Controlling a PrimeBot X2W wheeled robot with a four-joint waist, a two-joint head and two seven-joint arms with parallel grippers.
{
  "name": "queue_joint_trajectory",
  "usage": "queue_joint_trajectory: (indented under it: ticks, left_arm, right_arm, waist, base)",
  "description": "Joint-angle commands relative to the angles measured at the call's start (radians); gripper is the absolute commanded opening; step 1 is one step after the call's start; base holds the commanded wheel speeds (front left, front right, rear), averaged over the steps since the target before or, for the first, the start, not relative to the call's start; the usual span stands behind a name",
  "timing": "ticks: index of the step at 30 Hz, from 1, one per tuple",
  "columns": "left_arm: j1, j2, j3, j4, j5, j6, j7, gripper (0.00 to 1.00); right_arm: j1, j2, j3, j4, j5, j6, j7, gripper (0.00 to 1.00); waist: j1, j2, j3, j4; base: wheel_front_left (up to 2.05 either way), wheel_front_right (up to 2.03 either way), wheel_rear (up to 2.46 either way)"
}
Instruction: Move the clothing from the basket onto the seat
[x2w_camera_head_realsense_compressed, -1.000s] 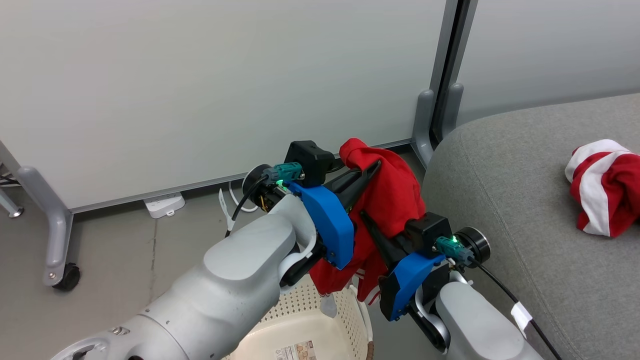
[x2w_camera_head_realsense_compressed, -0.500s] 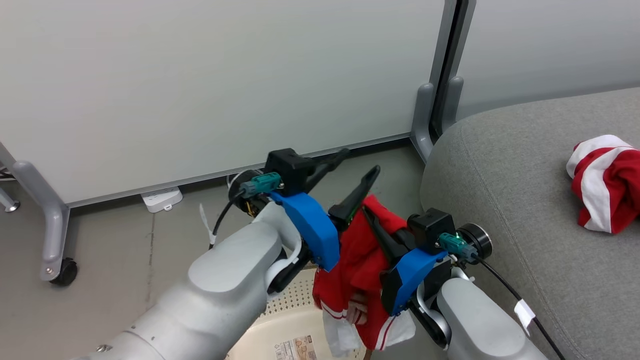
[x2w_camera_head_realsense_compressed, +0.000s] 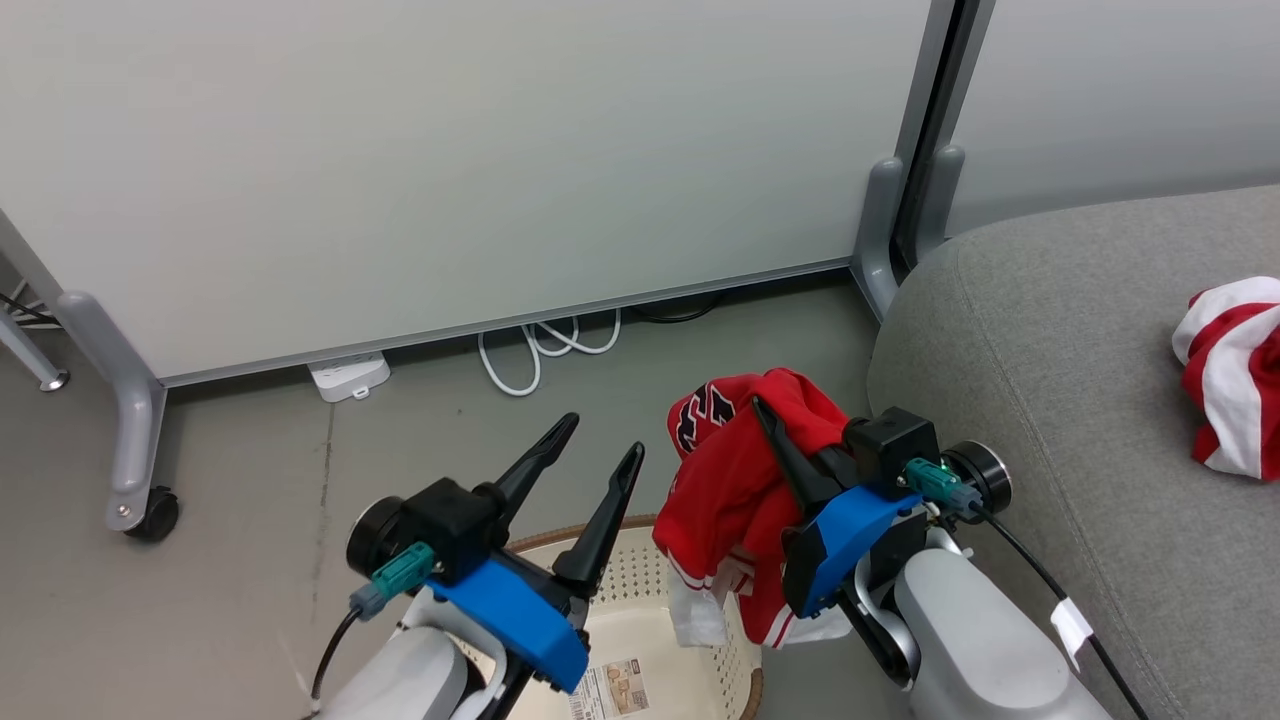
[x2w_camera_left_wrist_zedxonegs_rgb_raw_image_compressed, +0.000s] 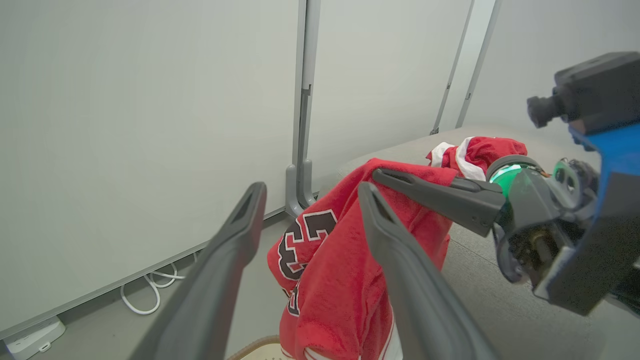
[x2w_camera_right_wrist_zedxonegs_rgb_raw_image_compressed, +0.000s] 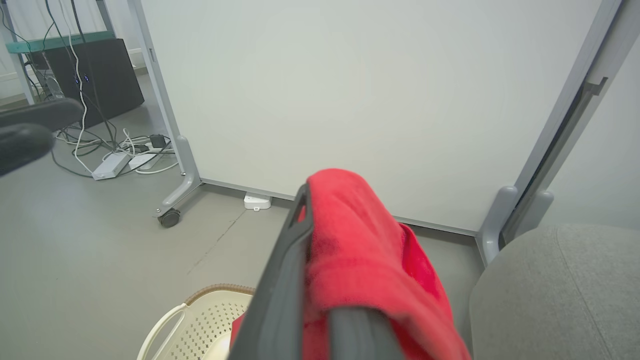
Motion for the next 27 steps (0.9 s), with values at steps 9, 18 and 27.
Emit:
queue_joint_trajectory:
  ticks: [9,18,27]
  left_arm:
    - [0.268,0.004,0.222,-0.132,0.147,-0.021,-0.003,1.0]
    - [0.354,-0.026,0.317,-0.131,0.226,-0.055,-0.003,1.0]
    - [0.347,-0.052,0.341,-0.11,0.261,-0.07,-0.003,1.0]
  right_arm:
    - [0.027,-0.001,-0.034,-0.03,-0.024,0.0,0.013,0.0]
    - [0.047,-0.001,-0.058,-0.052,-0.03,0.0,0.023,0.0]
    - [0.054,-0.001,-0.053,-0.066,-0.017,0.0,0.029,0.0]
  waist:
    - [0.0,0.0,0.004,0.022]
    - [0.0,0.0,0.002,0.036]
    - [0.0,0.0,0.003,0.027]
  base:
    - [0.0,0.0,0.0]
    - [0.0,0.0,0.0]
    - [0.0,0.0,0.0]
